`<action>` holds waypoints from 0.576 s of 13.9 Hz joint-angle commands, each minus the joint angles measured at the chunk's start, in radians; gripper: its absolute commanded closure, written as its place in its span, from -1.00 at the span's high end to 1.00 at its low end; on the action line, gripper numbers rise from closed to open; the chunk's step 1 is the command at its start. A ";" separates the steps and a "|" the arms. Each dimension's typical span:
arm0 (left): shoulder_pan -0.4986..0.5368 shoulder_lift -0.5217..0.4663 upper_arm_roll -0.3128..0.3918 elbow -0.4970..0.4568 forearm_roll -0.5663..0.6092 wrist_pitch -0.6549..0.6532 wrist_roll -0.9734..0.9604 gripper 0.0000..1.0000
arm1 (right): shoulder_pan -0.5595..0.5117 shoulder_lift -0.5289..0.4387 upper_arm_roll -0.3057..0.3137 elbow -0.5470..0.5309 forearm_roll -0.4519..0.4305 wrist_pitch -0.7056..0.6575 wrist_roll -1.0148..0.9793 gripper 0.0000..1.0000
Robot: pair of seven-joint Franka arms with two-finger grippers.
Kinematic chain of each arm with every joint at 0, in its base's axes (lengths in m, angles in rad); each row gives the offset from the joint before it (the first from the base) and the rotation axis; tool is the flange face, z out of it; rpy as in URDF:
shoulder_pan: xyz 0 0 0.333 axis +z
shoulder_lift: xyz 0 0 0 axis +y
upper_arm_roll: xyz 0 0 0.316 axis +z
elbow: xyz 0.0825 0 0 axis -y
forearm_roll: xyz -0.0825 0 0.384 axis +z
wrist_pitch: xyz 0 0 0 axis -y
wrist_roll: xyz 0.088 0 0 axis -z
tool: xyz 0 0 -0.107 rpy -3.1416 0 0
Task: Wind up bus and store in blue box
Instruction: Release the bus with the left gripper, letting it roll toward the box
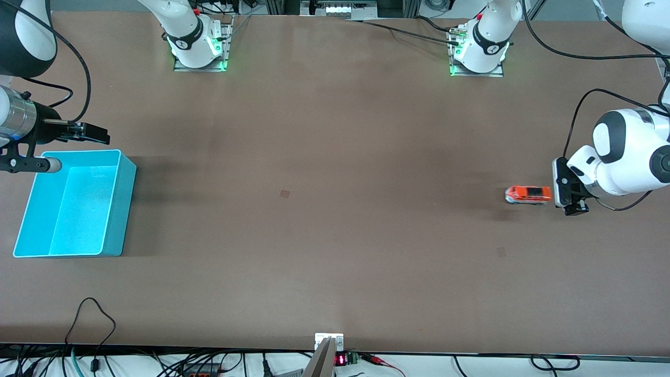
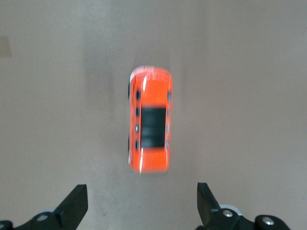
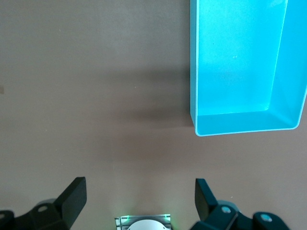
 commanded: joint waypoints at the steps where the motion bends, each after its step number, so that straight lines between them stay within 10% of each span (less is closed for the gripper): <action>1: 0.006 -0.016 -0.005 -0.002 -0.023 -0.010 0.012 1.00 | -0.009 0.005 0.003 0.015 0.015 -0.011 -0.008 1.00; 8: -0.006 -0.015 -0.009 0.051 -0.061 -0.009 0.007 1.00 | -0.009 0.005 0.003 0.015 0.015 -0.011 -0.009 1.00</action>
